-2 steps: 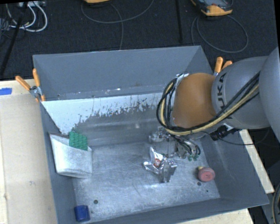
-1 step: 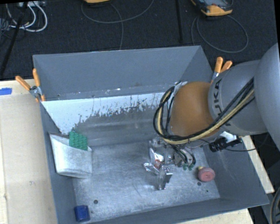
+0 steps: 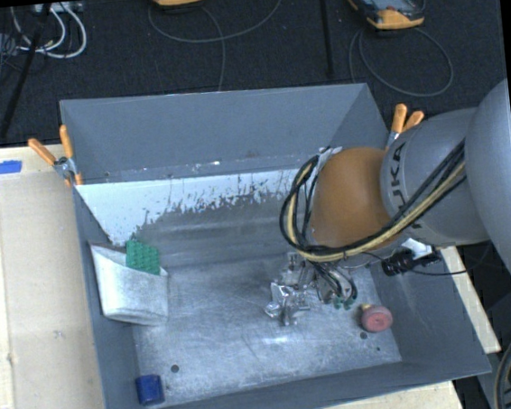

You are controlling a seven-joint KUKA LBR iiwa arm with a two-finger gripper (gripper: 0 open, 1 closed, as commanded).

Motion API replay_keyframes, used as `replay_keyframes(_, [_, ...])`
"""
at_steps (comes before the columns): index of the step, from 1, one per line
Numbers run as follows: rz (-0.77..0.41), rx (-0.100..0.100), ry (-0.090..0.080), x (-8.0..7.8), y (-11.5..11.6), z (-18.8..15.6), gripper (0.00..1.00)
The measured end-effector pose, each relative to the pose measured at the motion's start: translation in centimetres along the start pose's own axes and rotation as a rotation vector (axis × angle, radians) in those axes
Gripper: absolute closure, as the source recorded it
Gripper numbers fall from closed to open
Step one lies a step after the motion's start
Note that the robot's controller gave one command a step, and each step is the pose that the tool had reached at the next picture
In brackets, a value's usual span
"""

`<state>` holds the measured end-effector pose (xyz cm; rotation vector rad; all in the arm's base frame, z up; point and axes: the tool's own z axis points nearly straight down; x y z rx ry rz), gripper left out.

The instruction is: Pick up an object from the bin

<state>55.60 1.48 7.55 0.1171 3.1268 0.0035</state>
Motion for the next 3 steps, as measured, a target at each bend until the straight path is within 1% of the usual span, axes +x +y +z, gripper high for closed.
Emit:
replay_keyframes(1, [0.000,0.002,0.008,-0.2,0.0,-4.2,1.00])
replay_keyframes(2, [0.001,0.002,0.012,-0.2,0.0,-4.4,1.00])
replay_keyframes(3, [0.002,0.001,0.009,-0.4,0.0,-9.0,1.00])
